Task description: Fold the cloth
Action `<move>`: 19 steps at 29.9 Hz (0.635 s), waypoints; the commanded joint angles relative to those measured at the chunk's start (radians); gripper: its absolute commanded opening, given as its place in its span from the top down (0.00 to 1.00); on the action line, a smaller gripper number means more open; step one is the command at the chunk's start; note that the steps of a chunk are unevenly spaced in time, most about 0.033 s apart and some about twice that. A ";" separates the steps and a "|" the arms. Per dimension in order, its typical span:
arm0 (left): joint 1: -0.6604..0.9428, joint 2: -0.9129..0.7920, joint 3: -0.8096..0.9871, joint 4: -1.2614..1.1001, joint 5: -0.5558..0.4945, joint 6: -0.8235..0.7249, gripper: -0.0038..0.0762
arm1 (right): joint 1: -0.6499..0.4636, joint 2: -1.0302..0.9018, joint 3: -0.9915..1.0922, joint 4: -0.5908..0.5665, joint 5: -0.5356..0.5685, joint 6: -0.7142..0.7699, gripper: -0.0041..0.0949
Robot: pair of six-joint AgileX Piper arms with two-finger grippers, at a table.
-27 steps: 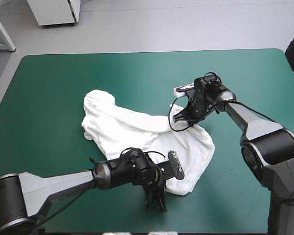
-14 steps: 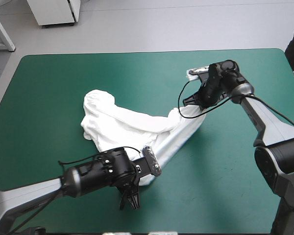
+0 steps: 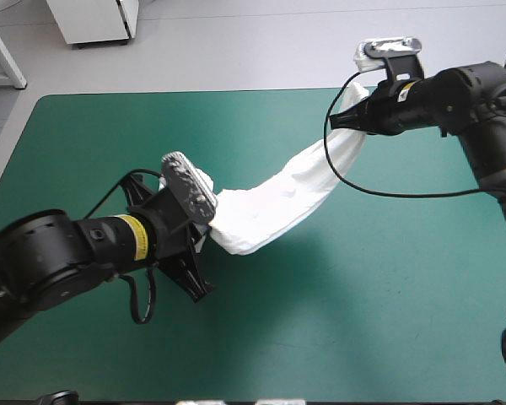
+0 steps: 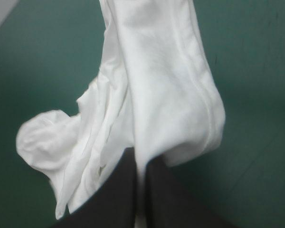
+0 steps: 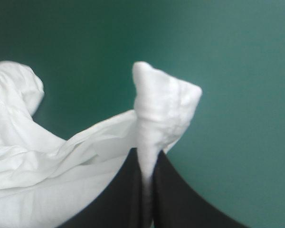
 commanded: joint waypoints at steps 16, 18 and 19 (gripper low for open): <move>-0.001 0.031 -0.826 0.015 0.029 0.089 0.96 | -0.008 -0.383 -0.189 0.066 -0.267 -0.010 0.97; -0.001 0.055 -0.909 0.016 0.005 0.121 0.96 | -0.008 -0.408 -0.209 0.073 -0.324 -0.014 0.97; -0.001 0.070 -0.960 0.018 -0.028 0.137 0.96 | -0.008 -0.419 -0.217 0.078 -0.355 -0.024 0.97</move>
